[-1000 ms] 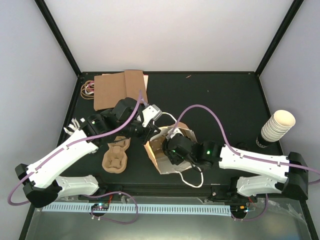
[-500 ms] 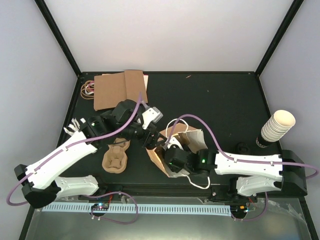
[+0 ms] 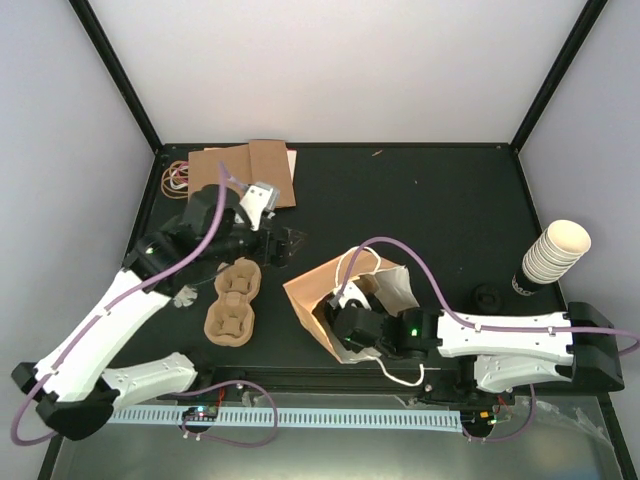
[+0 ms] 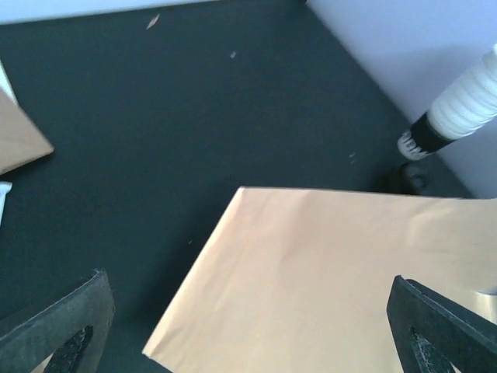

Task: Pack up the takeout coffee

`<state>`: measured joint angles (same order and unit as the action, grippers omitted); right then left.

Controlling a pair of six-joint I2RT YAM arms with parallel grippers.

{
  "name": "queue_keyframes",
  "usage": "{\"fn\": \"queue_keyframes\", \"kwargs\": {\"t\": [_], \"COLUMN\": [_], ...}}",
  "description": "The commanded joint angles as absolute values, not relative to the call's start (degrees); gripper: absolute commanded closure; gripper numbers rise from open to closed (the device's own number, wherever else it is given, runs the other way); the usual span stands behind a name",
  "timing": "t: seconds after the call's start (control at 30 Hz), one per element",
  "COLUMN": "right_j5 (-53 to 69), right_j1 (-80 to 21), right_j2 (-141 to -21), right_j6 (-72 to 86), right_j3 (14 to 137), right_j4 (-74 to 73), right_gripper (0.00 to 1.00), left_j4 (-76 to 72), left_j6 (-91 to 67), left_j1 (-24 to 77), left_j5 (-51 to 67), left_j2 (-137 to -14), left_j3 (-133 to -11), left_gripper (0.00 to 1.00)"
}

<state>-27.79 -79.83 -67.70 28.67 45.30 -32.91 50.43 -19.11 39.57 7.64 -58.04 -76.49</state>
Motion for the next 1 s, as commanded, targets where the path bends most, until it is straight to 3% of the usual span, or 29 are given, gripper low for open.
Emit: {"fn": "queue_keyframes", "kwargs": {"t": [0.0,0.13,0.37,0.7,0.97], "right_j5": [-28.56,-31.27,-31.08,-33.71,-39.28], "right_j1": [-81.17,-81.17,-81.39,-87.19,-88.76], "right_j2": [-66.52,-64.9,-64.01,-66.0,-71.72], "right_j6": [30.84,31.96,30.84,27.15,31.0], "right_j3": [43.3,41.49,39.24,39.64,42.17], "right_j4": [-31.23,-29.25,-26.24,-20.36,-24.02], "right_gripper": [0.48,0.49,0.48,0.45,0.46], "left_j4": [44.43,40.19,42.03,46.43,48.34], "left_j6": [-18.0,-18.24,-16.79,-13.47,-13.61], "left_j1": [37.83,34.54,27.75,26.72,26.93], "left_j5": [4.38,4.91,8.57,10.43,16.91], "left_j2": [-58.69,-59.17,-69.57,-85.56,-88.67], "left_j3": [-69.58,-64.25,-66.02,-71.8,-71.32], "left_gripper": [0.01,0.01,0.01,0.02,0.08]}}
